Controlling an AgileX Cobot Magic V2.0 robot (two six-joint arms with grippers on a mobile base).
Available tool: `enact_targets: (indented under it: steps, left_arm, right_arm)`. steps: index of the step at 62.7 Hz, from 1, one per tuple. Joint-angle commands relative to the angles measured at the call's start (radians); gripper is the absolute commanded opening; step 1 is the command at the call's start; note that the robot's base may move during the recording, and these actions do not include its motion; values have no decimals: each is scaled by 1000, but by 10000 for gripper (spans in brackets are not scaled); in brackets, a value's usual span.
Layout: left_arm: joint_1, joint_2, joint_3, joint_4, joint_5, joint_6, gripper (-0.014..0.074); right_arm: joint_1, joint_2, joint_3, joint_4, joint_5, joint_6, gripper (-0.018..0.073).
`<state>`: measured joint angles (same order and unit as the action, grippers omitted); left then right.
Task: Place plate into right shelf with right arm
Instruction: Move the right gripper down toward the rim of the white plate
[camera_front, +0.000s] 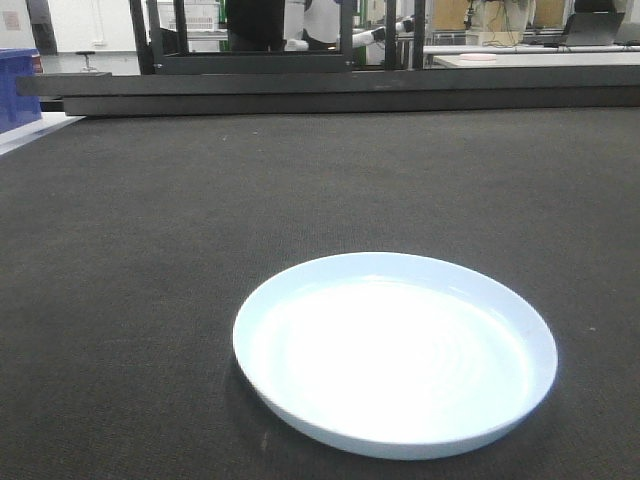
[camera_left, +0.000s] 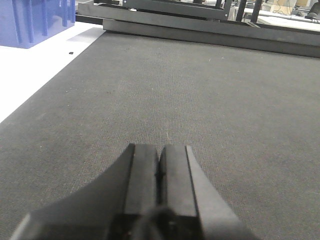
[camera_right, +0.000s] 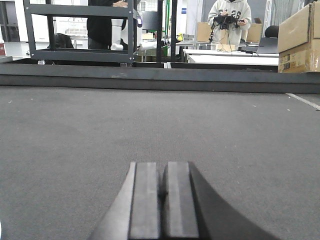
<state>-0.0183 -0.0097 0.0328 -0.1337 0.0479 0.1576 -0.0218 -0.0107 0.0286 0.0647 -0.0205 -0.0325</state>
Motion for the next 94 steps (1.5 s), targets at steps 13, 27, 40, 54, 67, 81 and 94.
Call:
enact_targets:
  steps: [13,27,40,54,67,81,94]
  left_arm:
    - [-2,-10,10,-8,-90,-7,-128]
    - [-2,-10,10,-8,-90,-7,-128]
    - [-2,-10,10,-8,-90,-7,-128]
    - [-2,-10,10,-8,-90,-7,-128]
    - [-2,-10,10,-8,-90,-7,-128]
    - [-2,-10,10,-8,-90,-7,-128]
    - [-2,-10,10,-8,-90,-7,-128]
  right_arm:
    - [-3,-19,-15,-1,-92,0,54]
    - [-3,-19,-15,-5,-149,-1,54]
    - [-3,-17,-73,-5,-202,-1,54]
    - [-3,67,-232,-5,-26,-1,54]
    - [-3,238,-374,-5,193,-1,54]
    - [-3,425,-464,-13,369,-1,54]
    - [-2,598,-549,-13,486,-1,54]
